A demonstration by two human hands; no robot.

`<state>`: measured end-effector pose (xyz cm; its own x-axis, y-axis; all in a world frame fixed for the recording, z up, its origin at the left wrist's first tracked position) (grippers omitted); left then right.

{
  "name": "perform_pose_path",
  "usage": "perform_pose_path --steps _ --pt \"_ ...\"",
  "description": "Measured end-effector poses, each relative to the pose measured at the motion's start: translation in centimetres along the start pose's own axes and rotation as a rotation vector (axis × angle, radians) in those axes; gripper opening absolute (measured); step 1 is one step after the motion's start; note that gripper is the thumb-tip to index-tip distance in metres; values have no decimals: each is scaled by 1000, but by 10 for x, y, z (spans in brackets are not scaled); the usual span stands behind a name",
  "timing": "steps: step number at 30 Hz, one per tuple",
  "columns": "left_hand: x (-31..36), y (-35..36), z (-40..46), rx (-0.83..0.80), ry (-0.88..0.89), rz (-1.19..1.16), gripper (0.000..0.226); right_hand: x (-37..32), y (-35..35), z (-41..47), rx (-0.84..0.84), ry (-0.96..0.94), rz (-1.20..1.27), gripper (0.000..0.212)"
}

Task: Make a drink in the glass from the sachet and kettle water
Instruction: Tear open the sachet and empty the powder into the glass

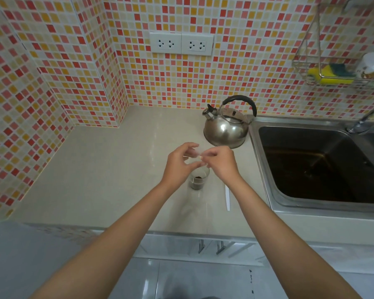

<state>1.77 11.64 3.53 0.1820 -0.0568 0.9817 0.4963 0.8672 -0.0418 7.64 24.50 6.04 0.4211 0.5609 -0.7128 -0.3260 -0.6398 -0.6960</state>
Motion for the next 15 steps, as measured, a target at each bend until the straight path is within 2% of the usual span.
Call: perform_pose_path --steps 3,5,9,15 --pt "3 -4 4 -48 -49 -121 16 -1 -7 1 -20 -72 -83 10" --pt "4 -8 8 -55 -66 -158 7 -2 -10 0 -31 -86 -76 9" --pt "4 -13 12 -38 -93 -132 1 -2 -16 1 -18 -154 -37 8" --pt "12 -11 16 -72 -85 -53 6 -6 -16 0 11 -255 -177 8"
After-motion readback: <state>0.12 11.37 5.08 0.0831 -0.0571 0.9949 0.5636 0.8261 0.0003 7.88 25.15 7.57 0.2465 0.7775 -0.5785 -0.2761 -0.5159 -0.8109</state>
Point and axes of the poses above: each hand's wrist, its own z-axis towards the middle knuckle, its own y-axis out of the palm, x = y × z, the point moved 2 cm from there along z, towards the middle knuckle, and after that the axes turned 15 degrees about -z, right-handed, at the moved point
